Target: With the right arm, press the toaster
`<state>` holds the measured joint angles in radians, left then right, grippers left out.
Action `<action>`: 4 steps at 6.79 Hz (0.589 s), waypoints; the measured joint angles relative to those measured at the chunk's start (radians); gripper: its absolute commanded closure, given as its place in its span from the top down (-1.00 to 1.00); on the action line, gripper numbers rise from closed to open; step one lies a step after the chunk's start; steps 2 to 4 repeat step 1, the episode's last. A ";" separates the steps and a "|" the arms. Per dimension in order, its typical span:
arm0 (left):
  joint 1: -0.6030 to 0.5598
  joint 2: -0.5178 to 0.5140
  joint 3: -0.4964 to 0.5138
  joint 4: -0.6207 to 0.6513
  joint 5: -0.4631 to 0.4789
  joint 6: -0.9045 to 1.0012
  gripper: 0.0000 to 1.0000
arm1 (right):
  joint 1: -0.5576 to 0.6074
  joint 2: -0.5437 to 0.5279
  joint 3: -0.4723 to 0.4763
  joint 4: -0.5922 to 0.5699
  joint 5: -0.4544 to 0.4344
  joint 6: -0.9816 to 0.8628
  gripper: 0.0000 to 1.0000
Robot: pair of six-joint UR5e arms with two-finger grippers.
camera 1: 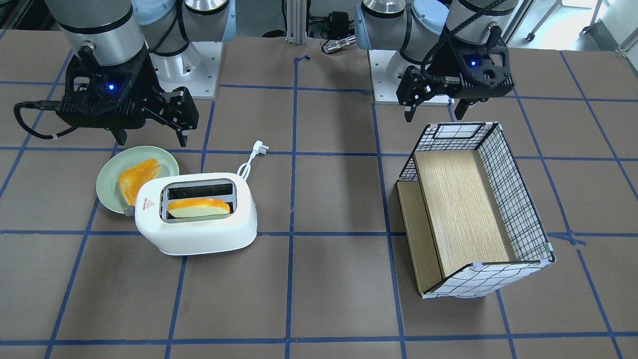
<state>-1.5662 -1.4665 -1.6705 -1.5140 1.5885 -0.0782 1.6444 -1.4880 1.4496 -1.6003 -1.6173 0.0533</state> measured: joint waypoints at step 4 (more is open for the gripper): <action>0.000 0.000 0.000 0.000 0.000 0.000 1.00 | 0.000 0.000 0.000 0.000 -0.001 -0.001 1.00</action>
